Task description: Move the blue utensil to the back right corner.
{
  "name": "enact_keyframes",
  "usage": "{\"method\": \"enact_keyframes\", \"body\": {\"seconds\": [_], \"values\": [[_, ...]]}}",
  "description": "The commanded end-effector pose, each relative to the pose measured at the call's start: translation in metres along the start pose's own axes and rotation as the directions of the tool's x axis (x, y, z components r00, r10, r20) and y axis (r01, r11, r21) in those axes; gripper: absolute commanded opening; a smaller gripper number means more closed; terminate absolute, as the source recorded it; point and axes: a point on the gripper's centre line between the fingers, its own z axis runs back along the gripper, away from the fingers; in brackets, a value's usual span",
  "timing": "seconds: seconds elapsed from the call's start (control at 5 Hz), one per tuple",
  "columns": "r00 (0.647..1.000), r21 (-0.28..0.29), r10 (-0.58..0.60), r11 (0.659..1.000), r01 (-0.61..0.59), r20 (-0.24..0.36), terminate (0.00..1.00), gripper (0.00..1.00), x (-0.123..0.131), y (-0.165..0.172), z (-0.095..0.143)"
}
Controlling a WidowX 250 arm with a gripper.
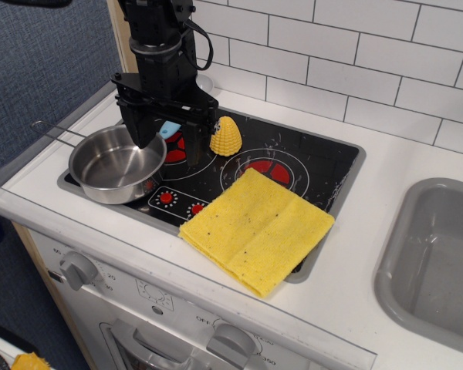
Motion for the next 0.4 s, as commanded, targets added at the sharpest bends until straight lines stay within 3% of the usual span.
{"method": "enact_keyframes", "body": {"seconds": [0.0,0.2], "values": [[1.000,0.000,0.000,1.000,0.000,0.000,0.00,1.00,0.000,0.000,0.000],[0.999,-0.018,0.032,0.999,-0.032,0.007,0.00,1.00,0.014,0.006,0.002]]}}
